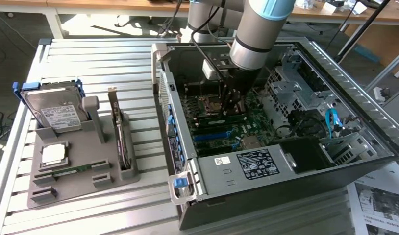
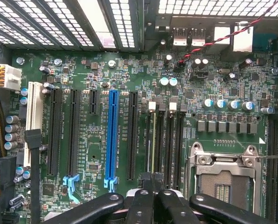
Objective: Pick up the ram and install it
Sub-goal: 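Press down the ram until it locks into place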
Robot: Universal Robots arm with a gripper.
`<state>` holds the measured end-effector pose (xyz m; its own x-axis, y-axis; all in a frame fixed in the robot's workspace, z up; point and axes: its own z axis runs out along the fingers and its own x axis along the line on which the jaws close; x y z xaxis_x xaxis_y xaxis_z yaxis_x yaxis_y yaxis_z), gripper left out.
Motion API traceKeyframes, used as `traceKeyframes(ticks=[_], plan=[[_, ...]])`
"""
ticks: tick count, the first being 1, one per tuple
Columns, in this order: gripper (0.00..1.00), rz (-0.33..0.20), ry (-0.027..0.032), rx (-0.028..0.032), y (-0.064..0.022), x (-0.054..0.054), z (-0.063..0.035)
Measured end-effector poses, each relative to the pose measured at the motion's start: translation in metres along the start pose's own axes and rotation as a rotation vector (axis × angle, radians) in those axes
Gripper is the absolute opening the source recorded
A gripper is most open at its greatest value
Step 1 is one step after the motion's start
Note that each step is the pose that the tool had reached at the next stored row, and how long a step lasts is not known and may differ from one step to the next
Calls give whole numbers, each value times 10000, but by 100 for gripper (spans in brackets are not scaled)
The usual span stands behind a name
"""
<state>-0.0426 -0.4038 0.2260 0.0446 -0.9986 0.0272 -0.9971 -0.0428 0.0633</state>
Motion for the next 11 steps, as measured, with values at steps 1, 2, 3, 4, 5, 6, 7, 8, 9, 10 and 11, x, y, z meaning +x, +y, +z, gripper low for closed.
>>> traceKeyframes(ticks=[1,2,3,4,5,6,7,8,9,10,11], plan=[[11,0,2,-1,0,0,0],[11,1,25,-9,1,-3,-16],[11,2,12,7,1,-10,-36],[11,2,19,12,0,-14,-51],[11,2,35,12,1,-16,-67],[11,3,71,1,3,-16,-91],[11,4,70,2,3,-17,-90],[11,5,72,1,4,-19,-90],[11,6,73,0,4,-28,-91],[11,6,74,0,3,-39,-91],[11,5,74,0,3,-46,-90]])
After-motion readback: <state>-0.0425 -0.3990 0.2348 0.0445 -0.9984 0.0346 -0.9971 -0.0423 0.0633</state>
